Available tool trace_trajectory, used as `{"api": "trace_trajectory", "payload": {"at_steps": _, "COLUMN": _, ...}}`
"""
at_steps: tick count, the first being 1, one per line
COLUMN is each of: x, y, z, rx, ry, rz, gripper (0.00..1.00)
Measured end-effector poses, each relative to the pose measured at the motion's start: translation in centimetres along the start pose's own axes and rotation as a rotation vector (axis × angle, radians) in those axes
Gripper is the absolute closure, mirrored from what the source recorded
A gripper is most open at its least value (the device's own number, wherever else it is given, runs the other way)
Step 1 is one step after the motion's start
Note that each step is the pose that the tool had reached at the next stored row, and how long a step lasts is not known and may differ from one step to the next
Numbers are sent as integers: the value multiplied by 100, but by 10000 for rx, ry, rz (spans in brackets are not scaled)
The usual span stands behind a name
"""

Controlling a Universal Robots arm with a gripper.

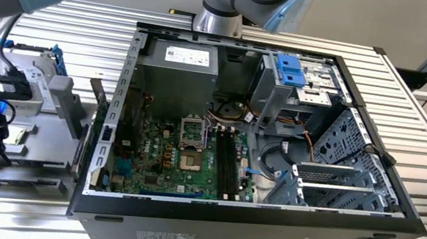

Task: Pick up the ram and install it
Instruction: 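Pick up the ram and move it above insertion slot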

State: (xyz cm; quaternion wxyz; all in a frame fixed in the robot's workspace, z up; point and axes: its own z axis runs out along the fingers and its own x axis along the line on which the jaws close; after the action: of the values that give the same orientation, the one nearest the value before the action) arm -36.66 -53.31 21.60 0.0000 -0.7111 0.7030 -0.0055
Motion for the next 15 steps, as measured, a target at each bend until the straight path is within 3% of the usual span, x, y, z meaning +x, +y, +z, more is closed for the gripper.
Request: {"api": "trace_trajectory", "payload": {"at_steps": 15, "x": -2, "y": 1, "z": 214, "rx": -1, "ry": 66, "rz": 3, "gripper": 0}}
